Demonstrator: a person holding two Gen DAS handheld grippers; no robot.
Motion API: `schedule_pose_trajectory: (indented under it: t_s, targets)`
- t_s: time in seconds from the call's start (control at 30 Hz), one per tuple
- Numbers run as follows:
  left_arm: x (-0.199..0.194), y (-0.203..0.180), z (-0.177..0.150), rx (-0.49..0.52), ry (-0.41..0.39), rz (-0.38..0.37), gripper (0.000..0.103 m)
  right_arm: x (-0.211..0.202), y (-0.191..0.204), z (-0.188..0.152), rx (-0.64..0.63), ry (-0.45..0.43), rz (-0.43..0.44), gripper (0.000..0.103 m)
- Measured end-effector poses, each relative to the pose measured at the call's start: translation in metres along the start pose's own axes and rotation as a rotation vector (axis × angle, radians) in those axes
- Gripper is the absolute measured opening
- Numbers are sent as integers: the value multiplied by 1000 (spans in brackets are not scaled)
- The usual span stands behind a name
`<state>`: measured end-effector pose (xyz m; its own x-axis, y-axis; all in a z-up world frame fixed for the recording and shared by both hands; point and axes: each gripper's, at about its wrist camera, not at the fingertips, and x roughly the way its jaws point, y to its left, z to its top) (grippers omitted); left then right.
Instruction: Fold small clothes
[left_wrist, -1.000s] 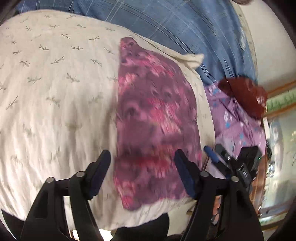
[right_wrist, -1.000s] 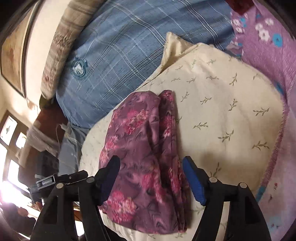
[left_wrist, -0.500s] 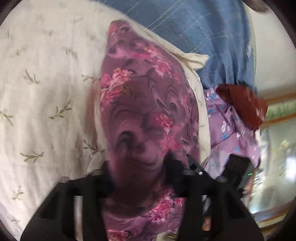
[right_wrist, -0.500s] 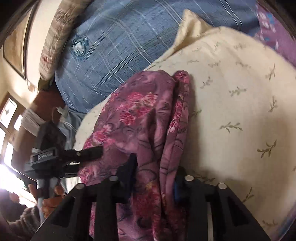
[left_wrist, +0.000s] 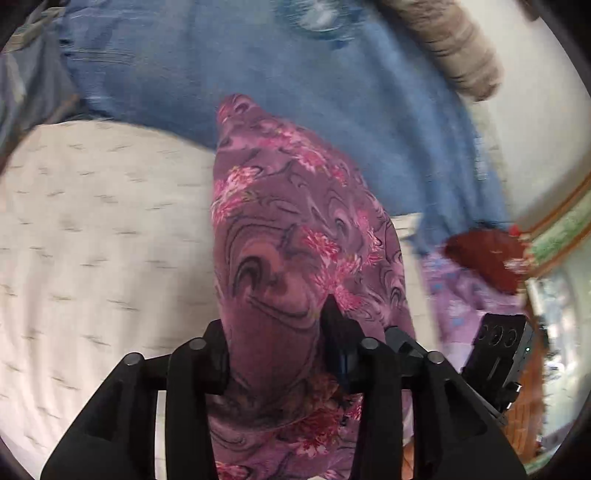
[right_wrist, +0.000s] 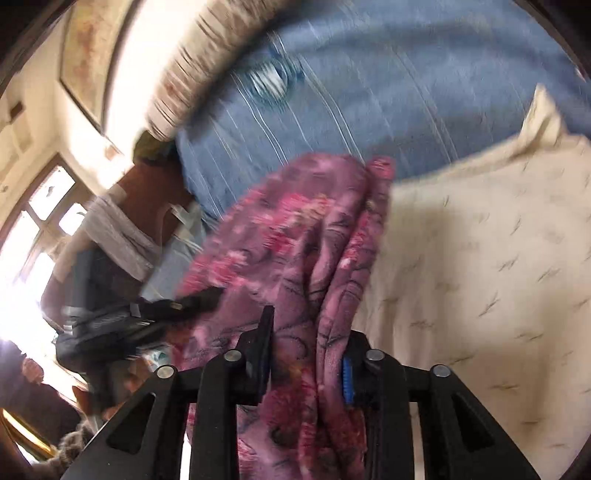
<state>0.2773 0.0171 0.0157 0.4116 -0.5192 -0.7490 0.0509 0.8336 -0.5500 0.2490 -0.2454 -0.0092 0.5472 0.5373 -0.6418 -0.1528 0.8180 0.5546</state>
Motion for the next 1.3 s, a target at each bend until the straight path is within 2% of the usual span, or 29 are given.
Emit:
schedule_pose_trajectory:
  t_s: [0.03, 0.07, 0.1, 0.17, 0.23, 0.3, 0.37, 0.43, 0.47, 0.5, 0.53, 0.6, 0.63, 0.67, 0.7, 0.73, 0.77, 0.8, 0.83, 0.93, 1.0, 1.07, 1.17, 1.3]
  targets:
    - [8, 12, -1, -9, 29, 55, 39, 16, -2, -6, -6, 39, -58, 37]
    - [16, 34, -5, -57, 81, 80, 39, 40, -9, -15, -16, 115, -163, 36]
    - [17, 44, -8, -90, 92, 79, 39, 56, -17, -26, -9, 181, -224, 36]
    - [2, 66, -18, -129, 63, 1, 39, 39, -20, -30, 55, 97, -160, 37]
    - [-17, 64, -24, -97, 17, -16, 39, 16, -3, -24, 13, 35, -125, 37]
    - [-35, 47, -34, -22, -41, -24, 42, -4, 18, -23, -56, -13, -78, 37]
    - [-35, 27, -53, 78, -46, -2, 42, -14, 40, -31, -142, -26, -42, 37]
    - [-19, 21, -70, 168, 5, 68, 42, -4, 51, -46, -206, 16, -56, 29]
    - [-1, 23, -82, 186, 64, 97, 42, 9, 49, -57, -220, 77, -87, 27]
    - [9, 31, -90, 178, 87, 122, 42, 30, 39, -73, -216, 173, -150, 19]
    - [10, 37, -95, 180, 66, 129, 42, 38, 32, -86, -213, 221, -188, 11]
    - [-5, 37, -97, 177, 44, 124, 41, 25, 31, -94, -210, 161, -188, 9]
    - [-14, 38, -98, 164, 39, 116, 41, 15, 34, -93, -192, 153, -190, 18]
    - [-26, 39, -100, 157, 27, 94, 42, 5, 39, -92, -178, 124, -173, 21]
    - [-36, 38, -104, 159, 19, 93, 48, -9, 44, -91, -172, 88, -172, 33]
    - [-44, 37, -108, 165, 14, 105, 55, -23, 49, -93, -171, 58, -211, 60]
    - [-54, 35, -115, 175, -6, 136, 72, -31, 55, -94, -171, 39, -252, 76]
    - [-60, 34, -121, 179, -30, 163, 84, -41, 62, -96, -170, 14, -304, 97]
    - [-69, 33, -132, 183, -61, 206, 87, -51, 65, -102, -168, -2, -345, 103]
    - [-75, 28, -153, 199, -81, 263, 87, -74, 75, -120, -166, -2, -484, 103]
    - [-72, 28, -161, 210, -58, 291, 87, -71, 78, -131, -165, 79, -603, 103]
    - [-69, 26, -171, 222, -35, 321, 87, -70, 79, -143, -180, 137, -654, 103]
    - [-82, 22, -187, 243, -98, 335, 87, -81, 88, -157, -189, 114, -614, 103]
    - [-97, 12, -198, 299, -179, 376, 87, -91, 98, -167, -238, 64, -616, 103]
